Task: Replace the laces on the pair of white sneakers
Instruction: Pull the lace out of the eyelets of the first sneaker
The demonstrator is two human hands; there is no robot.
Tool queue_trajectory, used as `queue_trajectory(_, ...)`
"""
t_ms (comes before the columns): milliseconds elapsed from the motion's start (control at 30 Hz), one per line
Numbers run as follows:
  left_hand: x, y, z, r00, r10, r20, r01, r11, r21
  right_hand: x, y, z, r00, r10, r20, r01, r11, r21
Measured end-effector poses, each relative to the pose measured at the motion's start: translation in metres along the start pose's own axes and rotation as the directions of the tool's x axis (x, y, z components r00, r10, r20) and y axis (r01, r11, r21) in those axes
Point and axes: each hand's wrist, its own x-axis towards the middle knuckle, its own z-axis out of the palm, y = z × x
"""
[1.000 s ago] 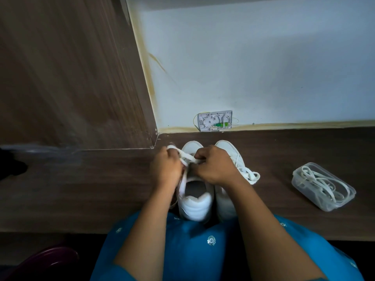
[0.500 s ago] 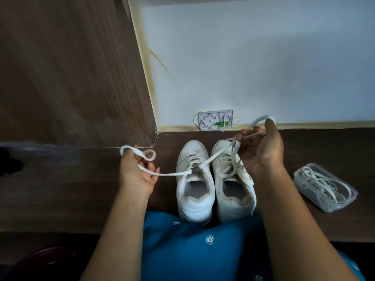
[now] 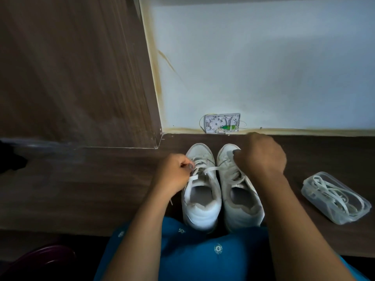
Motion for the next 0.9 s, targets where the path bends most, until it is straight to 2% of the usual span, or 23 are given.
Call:
queue_trajectory(33, 0.002, -0.003, 0.0, 1.0, -0.001, 0.03, 0.002, 0.999, -0.037, 0.005, -0.006, 0.002, 0.991, -0.13, 0.007, 0.129, 0.99, 0.063)
queue_trajectory(67, 0.004, -0.005, 0.0, 0.998, 0.003, 0.057, 0.001, 0.998, -0.061, 0.01, -0.012, 0.004, 0.965, -0.255, 0.054, 0.24, 0.95, 0.199)
queue_trajectory(133, 0.008, -0.01, -0.002, 0.995, 0.01, 0.096, -0.005, 0.998, -0.057, 0.013, -0.023, 0.011, 0.853, -0.475, 0.217, 0.344, 0.824, 0.45)
queue_trajectory(200, 0.012, -0.013, -0.003, 0.993, 0.024, 0.112, -0.02, 0.999, -0.042, 0.013, -0.032, 0.019, 0.728, -0.61, 0.315, 0.471, 0.777, 0.417)
queue_trajectory(267, 0.015, -0.017, -0.003, 0.991, 0.029, 0.128, -0.027, 0.999, -0.019, 0.011, -0.037, 0.026, 0.678, -0.663, 0.317, 0.566, 0.746, 0.35)
queue_trajectory(467, 0.014, -0.019, 0.001, 0.988, 0.045, 0.148, -0.046, 0.999, 0.0, 0.009, -0.033, 0.027, 0.676, -0.663, 0.32, 0.595, 0.748, 0.292)
queue_trajectory(600, 0.01, -0.011, 0.004, 0.982, 0.152, 0.108, -0.171, 0.966, 0.194, 0.009, -0.026, 0.026, 0.727, -0.62, 0.296, 0.483, 0.767, 0.422)
queue_trajectory(667, 0.009, -0.007, 0.005, 0.968, 0.202, 0.148, -0.24, 0.915, 0.325, 0.01, -0.025, 0.025, 0.74, -0.602, 0.299, 0.459, 0.778, 0.429)
queue_trajectory(733, 0.009, -0.005, 0.005, 0.961, 0.187, 0.203, -0.253, 0.89, 0.379, 0.01, -0.025, 0.026, 0.749, -0.591, 0.299, 0.466, 0.791, 0.397)
queue_trajectory(800, 0.009, -0.004, 0.004, 0.965, 0.146, 0.216, -0.219, 0.902, 0.373, 0.01, -0.024, 0.026, 0.76, -0.576, 0.301, 0.463, 0.805, 0.371)
queue_trajectory(900, 0.009, -0.005, 0.004, 0.981, 0.095, 0.169, -0.14, 0.951, 0.276, 0.007, -0.024, 0.024, 0.757, -0.58, 0.3, 0.459, 0.799, 0.388)
